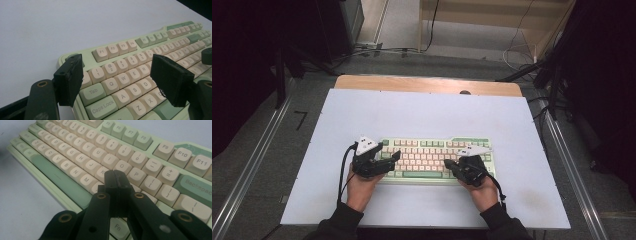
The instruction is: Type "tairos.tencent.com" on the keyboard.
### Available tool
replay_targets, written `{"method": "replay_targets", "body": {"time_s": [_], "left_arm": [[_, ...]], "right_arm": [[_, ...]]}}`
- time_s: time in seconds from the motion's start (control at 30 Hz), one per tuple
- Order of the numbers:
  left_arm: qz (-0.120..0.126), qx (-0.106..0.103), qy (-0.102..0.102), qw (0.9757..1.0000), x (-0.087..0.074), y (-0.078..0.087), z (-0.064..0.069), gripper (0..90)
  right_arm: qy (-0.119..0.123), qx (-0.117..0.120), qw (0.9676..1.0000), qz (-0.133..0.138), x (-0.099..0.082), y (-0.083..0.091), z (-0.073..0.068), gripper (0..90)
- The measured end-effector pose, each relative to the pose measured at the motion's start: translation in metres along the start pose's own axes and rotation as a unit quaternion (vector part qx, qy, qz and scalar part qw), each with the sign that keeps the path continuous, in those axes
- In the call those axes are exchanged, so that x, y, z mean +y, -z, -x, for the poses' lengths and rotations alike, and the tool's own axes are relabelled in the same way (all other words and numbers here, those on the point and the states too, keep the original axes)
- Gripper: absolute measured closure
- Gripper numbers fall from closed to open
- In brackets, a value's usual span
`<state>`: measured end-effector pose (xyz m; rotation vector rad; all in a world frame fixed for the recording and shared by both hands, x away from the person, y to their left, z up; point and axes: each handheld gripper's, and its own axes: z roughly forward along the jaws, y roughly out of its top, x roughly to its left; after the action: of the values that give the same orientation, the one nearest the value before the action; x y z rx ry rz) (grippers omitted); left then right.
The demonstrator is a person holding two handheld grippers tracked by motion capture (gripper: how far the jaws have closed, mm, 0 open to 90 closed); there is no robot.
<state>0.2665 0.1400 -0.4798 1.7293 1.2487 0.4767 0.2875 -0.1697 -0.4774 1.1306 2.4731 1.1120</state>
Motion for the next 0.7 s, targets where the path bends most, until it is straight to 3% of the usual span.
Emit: {"method": "replay_targets", "body": {"time_s": [0.6, 0.7], "left_arm": [[-0.004, -0.003, -0.004, 1.0, -0.0004, -0.0009, 0.0009, 27.2], [-0.002, -0.004, -0.002, 1.0, -0.0001, -0.0009, 0.0007, 27.3]], "right_arm": [[0.003, -0.004, 0.9999, -0.014, -0.005, -0.0061, -0.0016, 87.6], [-0.007, 0.0, 0.9999, 0.008, -0.002, 0.0006, -0.0004, 87.4]]}}
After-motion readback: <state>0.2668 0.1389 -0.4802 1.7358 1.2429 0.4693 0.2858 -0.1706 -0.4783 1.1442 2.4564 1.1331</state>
